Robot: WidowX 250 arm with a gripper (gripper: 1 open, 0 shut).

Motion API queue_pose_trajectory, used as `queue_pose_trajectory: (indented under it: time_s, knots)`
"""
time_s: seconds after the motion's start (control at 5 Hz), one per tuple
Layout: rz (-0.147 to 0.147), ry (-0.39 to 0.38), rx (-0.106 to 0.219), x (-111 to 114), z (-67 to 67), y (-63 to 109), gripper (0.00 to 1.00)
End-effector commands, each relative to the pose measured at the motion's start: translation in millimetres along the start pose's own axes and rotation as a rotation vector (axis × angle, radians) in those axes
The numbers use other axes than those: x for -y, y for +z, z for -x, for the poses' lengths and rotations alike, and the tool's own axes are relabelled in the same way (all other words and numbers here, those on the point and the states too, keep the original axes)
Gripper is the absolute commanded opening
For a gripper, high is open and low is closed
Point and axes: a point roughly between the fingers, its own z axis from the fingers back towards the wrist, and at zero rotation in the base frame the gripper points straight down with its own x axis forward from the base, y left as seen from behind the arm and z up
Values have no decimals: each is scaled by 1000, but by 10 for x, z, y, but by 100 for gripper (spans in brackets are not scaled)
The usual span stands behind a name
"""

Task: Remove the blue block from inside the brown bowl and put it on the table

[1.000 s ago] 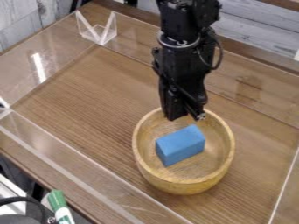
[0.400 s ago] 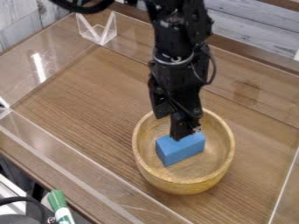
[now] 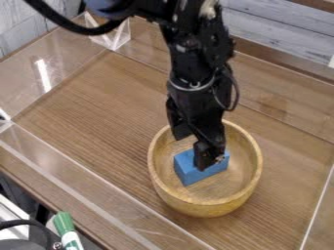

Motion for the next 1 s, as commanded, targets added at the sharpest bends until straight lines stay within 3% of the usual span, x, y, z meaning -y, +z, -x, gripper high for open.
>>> queue_pose_trajectory:
  time_s: [0.0,0.4,0.6,0.8]
  knots:
    - [-8,-13,35,23,-59,-3,100]
    - [1,-21,37,72,-45,-98,100]
    - [5,-18,35,90,-38,-134,0]
    - [7,-9,29,105,-27,-132,0]
